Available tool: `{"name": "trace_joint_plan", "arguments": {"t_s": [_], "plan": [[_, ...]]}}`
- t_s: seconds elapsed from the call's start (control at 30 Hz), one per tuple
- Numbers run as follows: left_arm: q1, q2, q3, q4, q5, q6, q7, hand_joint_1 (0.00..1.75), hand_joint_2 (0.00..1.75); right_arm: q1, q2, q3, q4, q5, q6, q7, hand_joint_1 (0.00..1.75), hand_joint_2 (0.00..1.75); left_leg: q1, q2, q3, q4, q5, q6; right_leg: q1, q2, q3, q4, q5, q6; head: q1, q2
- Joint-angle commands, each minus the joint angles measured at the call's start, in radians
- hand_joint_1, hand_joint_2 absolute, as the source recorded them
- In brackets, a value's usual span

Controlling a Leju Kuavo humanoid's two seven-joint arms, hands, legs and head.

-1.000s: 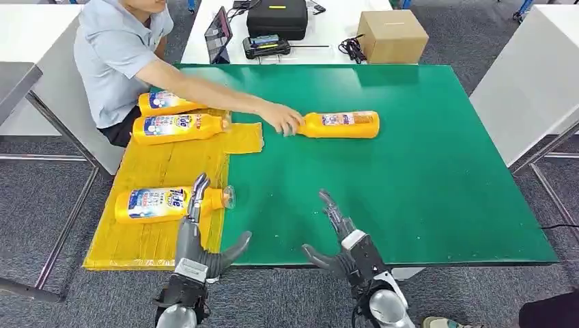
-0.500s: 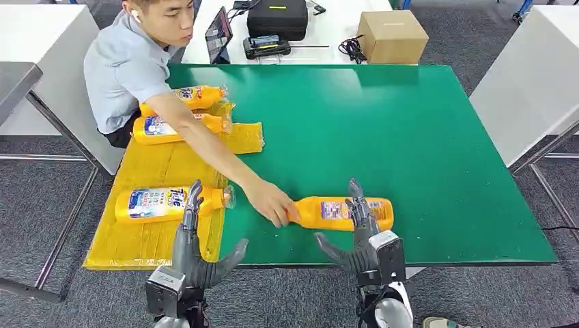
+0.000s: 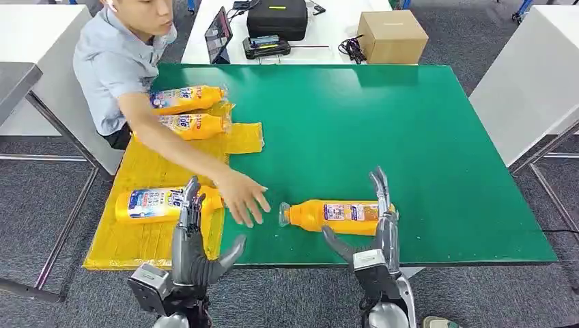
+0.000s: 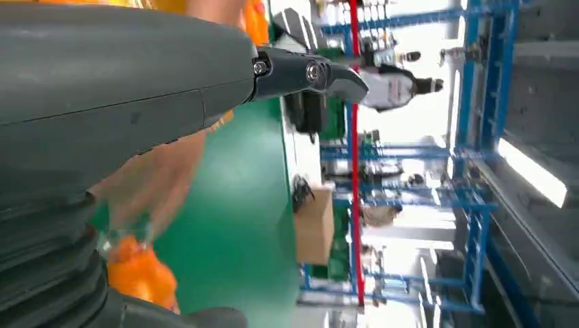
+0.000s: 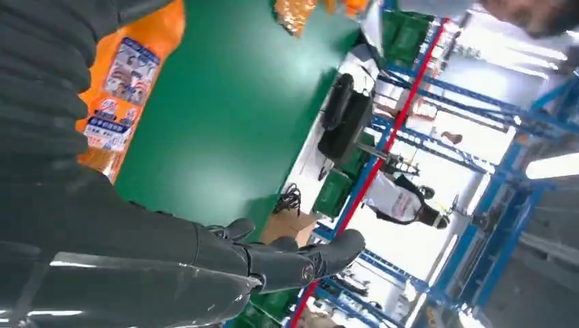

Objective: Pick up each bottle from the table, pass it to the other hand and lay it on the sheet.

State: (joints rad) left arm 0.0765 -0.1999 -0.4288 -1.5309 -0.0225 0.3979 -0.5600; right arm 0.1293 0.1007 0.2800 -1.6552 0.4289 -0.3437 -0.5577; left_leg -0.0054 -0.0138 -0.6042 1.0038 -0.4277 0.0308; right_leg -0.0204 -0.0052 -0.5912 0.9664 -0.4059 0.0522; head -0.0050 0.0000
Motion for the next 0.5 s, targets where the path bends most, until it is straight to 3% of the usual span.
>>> {"name": "trace_joint_plan", "arguments": {"t_s": [0.03,0.23,0.37,0.5], "plan": [[-0.026,0.012,-0.024,0.009,-0.041,0.020,0.034,0.00,1.75,-0.048,-0.149,0.063,0.119,0.302,-0.012,0.210,0.00,1.75,0.002,0.001,0.006,-0.001,-0.002,-0.002,0.002,0.001,0.006,-0.002,-0.001,-0.002,0.000,0.000],[0.000,-0.005,-0.011,-0.035,-0.044,0.006,0.108,0.00,1.75,-0.146,-0.273,0.099,0.148,0.532,0.050,0.379,0.00,1.75,0.001,0.003,0.003,0.000,-0.001,-0.001,0.001,0.002,0.003,-0.001,0.000,-0.001,0.000,0.000],[0.006,0.002,0.007,-0.010,-0.116,0.064,0.201,0.00,1.75,-0.201,-0.365,0.103,0.207,0.547,0.202,0.477,0.00,1.75,0.001,0.004,0.003,0.000,-0.001,-0.001,0.001,0.003,0.003,-0.002,0.001,-0.001,0.000,0.000],[0.002,0.006,0.001,-0.007,-0.163,0.075,0.209,0.00,1.75,-0.247,-0.398,0.114,0.272,0.544,0.229,0.484,0.00,1.75,0.001,0.002,0.007,0.000,-0.002,-0.002,0.002,0.002,0.008,-0.002,-0.001,-0.002,0.000,0.000]]}}
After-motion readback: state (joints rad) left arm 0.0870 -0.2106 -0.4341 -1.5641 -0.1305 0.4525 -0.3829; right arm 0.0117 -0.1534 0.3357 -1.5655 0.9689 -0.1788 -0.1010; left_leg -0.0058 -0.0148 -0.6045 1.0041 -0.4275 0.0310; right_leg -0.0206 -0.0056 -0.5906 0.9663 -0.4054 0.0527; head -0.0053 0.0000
